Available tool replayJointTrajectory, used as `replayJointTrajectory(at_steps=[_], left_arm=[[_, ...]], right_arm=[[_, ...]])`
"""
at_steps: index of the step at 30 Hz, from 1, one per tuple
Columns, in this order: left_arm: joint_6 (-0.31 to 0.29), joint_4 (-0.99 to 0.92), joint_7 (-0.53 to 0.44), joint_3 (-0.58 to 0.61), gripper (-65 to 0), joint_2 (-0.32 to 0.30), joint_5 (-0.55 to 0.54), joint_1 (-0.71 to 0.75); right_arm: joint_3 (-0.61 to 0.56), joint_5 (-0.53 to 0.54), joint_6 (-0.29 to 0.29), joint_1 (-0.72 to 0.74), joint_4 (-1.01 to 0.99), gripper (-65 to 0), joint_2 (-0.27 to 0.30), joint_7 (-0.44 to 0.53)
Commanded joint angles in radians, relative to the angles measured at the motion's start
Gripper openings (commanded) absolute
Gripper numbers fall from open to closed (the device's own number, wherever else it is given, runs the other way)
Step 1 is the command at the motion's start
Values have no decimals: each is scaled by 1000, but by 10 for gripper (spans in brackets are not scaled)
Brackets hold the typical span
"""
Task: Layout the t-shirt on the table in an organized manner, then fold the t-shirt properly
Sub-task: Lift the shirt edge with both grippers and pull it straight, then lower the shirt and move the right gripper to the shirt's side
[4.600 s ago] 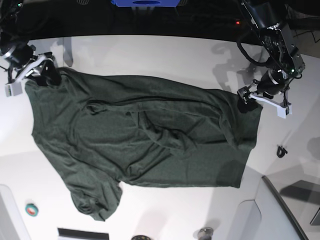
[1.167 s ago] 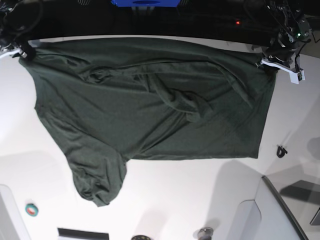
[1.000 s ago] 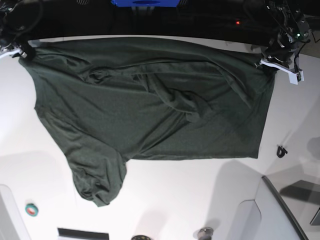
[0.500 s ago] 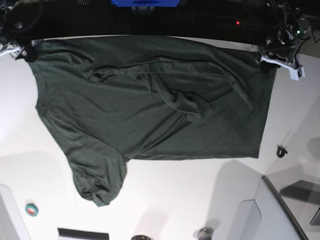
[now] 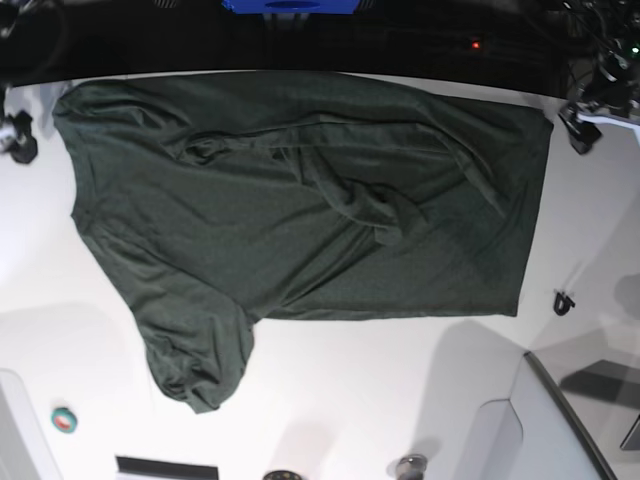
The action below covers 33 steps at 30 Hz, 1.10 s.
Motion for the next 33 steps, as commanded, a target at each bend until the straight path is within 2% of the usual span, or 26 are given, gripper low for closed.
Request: replayJointTrajectory(at_steps=[1,3,5,8,10,13,17,23,33], left_arm=[[-10,15,-24,-16,-69,-28,-12,-9],[-12,16,-25,-25,-69,-42,-12,-15],[-12,20,-25,-22,-69,-51,-17,-13],[-39,27,-24,-14,-69,-57,-18,-13],[-96,35,-24,-14,-71,-55,-18,-6],[-161,26,-25,-25,-71,-55,-12,-1],[-193,24,-28,-54,-71,-58,-12,31],[-202,23,-28,-80,-71,-58,-12,36],[-202,23,-24,-74,-71,-57,-12,30]], right_arm=[[-45,0,18,52,16,-309,36,47],[-152,-60,21,126,-1,-308,71,57],[-247,-75,26,200,-43,-308,112,60],[-427,-78,62,373,-219,-308,168,87],[-531,-80,62,485,-394,-308,200,146],[-691,-80,50,605,-629,-308,229,295],[-861,-78,1,675,-815,-308,240,436],[-913,-78,1,678,-930,-308,212,507],[-913,-78,1,669,-931,-318,183,504]])
